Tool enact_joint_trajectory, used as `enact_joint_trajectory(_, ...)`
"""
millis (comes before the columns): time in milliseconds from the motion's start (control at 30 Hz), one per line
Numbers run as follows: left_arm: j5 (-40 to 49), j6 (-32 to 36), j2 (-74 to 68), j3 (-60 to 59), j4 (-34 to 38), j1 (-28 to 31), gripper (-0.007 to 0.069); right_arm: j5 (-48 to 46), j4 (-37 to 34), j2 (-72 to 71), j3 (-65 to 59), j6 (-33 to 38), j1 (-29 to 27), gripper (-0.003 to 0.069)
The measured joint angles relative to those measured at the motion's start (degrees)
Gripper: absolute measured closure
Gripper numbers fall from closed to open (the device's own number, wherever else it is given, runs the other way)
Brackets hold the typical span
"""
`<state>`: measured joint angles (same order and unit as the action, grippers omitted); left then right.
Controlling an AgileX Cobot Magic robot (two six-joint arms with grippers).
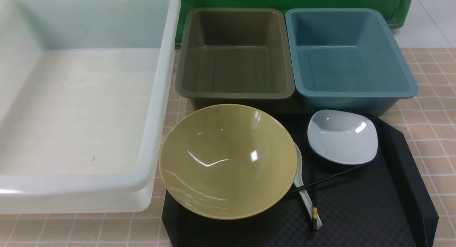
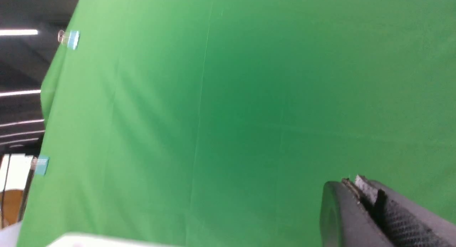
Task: On brown table put chopsticks spoon bowls plates into blue grey white boxes.
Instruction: 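Grasp the large bowl on the tray by its rim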
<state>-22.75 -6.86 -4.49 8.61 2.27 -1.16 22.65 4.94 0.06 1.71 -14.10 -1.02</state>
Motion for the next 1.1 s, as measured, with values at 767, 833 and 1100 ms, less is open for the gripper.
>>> enact_joint_trajectory(767,60.9,-0.9,-64.2,57.9,-6.1,-17.5,0.0633,-59.1,-0.8,46.8,34.7,20.7,11.4,0.0621)
enact_joint_trajectory(833,64.6,3.1,-68.7,60.6,-3.8,-23.5,0.0633,-60.3,-0.9,48.2,34.8,22.5,14.2,0.0622)
enact_joint_trajectory(1100,72.1,5.6,-84.4,67.3,-1.2,-37.6,0.0633,-50.4,-1.0,51.0,35.2,24.8,18.2,0.0622)
